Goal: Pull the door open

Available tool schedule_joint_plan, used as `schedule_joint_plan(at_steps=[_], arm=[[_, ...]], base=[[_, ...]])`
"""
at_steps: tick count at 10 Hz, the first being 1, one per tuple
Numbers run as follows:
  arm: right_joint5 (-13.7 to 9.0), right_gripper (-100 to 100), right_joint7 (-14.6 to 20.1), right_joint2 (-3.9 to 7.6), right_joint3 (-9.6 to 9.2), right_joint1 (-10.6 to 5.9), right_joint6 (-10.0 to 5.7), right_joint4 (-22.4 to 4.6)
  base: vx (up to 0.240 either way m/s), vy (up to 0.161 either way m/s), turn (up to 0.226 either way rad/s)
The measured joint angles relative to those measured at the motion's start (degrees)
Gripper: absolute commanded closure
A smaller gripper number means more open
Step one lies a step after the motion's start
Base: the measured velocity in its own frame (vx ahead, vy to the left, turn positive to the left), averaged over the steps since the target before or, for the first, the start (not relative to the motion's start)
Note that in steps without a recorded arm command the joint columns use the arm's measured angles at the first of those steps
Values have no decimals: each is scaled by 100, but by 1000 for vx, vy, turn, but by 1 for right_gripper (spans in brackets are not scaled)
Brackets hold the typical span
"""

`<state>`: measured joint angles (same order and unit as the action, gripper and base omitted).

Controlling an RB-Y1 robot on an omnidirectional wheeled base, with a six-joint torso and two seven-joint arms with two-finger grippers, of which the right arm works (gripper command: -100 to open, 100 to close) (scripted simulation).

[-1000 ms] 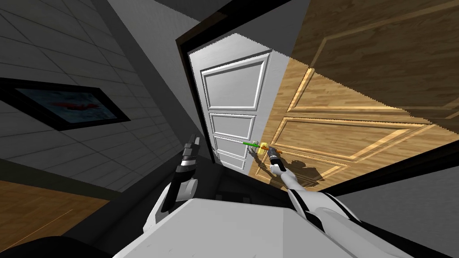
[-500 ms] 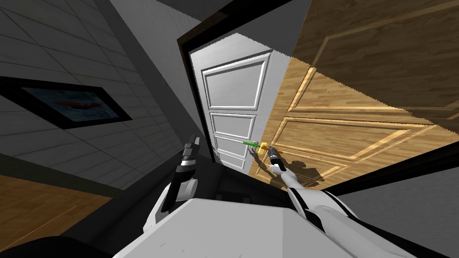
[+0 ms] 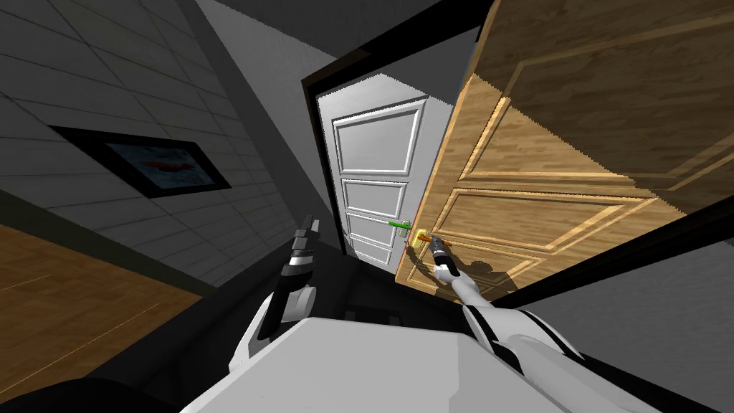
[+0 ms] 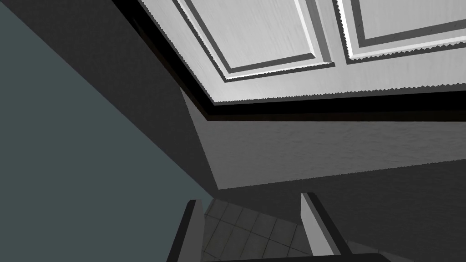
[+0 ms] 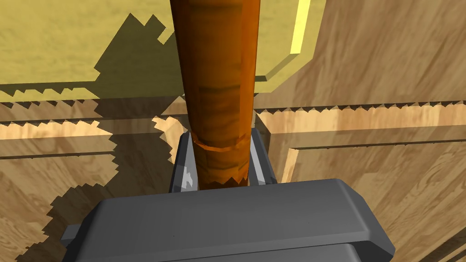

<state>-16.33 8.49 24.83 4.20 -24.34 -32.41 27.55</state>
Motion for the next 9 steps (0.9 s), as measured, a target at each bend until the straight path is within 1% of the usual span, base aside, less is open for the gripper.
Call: schedule_joint_plan(at_steps=[1,2,3,5,6,7,8,9], arm=[[16,100,28,27,-46,8,31,30],[44,100,109,51,-121,-38,-11,-49],[64,100,167,56,-180,-31,-16,-28],[124,100,294,39,-330,-177,-127,-208],[123,100,279,7,-343,-15,4,151],[148,100,299,-22,-400,-94,-13,36],[156,100,307,-35,-416,-100,-32,-1],[173,100,355,-4,-461,-137,-69,-41]], base=[[-232,-60,157],[-213,-84,190],[-235,-99,160],[-215,-113,134],[-129,-92,80],[-45,-28,25],[-160,-46,87],[-249,-87,115]])
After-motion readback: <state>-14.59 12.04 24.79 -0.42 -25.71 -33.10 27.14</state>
